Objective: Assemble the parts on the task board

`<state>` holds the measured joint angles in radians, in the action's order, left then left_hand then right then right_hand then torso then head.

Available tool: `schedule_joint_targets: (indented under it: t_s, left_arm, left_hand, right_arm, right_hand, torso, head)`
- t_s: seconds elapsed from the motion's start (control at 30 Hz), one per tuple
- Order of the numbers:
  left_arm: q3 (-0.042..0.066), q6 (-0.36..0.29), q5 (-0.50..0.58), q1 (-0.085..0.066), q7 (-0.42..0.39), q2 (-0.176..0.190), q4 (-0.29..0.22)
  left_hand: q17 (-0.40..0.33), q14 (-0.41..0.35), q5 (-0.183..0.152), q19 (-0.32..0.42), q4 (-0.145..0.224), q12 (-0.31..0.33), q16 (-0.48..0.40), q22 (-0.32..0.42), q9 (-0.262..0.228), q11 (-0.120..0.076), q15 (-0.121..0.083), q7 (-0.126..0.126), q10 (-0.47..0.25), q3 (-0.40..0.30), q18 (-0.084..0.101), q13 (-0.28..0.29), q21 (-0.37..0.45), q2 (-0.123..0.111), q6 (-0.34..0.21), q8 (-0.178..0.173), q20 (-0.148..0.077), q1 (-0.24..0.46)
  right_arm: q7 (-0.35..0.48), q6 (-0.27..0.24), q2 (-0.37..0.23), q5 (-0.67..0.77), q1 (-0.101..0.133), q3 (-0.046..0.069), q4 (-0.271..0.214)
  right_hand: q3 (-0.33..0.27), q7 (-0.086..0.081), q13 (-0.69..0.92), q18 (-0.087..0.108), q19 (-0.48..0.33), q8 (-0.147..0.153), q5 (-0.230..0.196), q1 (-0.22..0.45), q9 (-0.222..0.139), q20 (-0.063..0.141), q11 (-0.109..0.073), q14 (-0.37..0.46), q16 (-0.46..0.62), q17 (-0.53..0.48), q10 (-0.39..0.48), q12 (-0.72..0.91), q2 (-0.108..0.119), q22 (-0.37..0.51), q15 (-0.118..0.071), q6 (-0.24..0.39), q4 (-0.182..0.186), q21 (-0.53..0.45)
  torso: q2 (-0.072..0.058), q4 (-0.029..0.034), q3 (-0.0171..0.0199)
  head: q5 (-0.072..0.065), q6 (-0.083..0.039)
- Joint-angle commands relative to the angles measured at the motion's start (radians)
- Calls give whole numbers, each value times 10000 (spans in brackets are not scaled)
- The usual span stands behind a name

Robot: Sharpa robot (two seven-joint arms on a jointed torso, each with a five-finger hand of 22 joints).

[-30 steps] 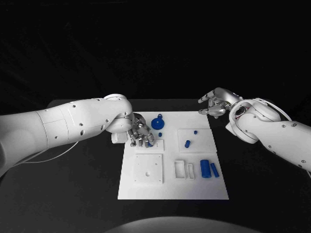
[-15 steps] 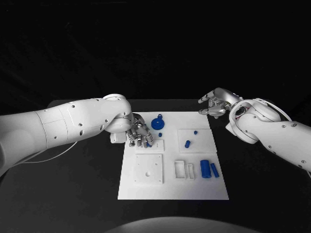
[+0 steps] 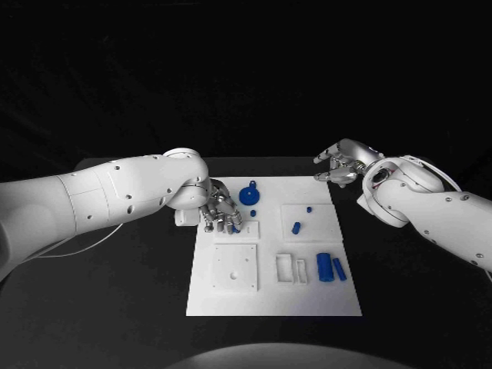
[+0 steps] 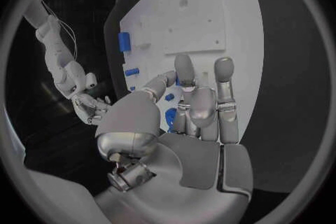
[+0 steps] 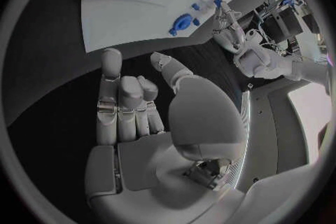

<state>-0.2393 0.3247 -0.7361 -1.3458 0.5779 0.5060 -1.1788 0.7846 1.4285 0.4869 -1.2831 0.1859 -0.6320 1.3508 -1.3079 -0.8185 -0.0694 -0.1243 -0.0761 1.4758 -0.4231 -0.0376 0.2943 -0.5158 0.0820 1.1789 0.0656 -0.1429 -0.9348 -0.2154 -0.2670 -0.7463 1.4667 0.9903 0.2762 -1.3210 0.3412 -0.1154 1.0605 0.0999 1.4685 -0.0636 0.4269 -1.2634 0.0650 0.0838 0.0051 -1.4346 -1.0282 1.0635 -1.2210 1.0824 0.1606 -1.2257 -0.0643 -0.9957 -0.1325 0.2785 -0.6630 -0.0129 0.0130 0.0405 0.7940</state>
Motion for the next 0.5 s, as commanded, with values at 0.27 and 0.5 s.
schedule_joint_targets:
  t_s: [0.27,0.5]
  left_arm:
    - [-7,-78,-263,46,-113,-64,-2]
    - [-7,-158,-412,51,-170,-69,-43]
  left_hand:
    - [-15,9,-9,27,242,10,-46,-164,-11,-138,-83,1121,394,-299,111,-20,51,182,1784,31,-17,-207]
    - [-33,12,-17,19,233,8,-54,-162,-14,-141,-84,1122,395,-294,109,-28,53,175,1782,31,-18,-225]
  right_arm:
    - [28,91,9,96,-5,5,-4]
    - [27,91,12,96,-5,5,0]
  right_hand:
    - [47,-17,-2,84,317,15,48,83,-6,39,-27,14,52,8,26,-8,35,-14,-24,-70,11,-60]
    - [47,-17,-2,84,317,15,48,83,-6,39,-27,14,52,8,26,-8,35,-14,-24,-70,11,-60]
  torso:
    - [-2,0,-1]
    - [-1,3,-3]
  head:
    - [-2,-23]
    - [-15,-20]
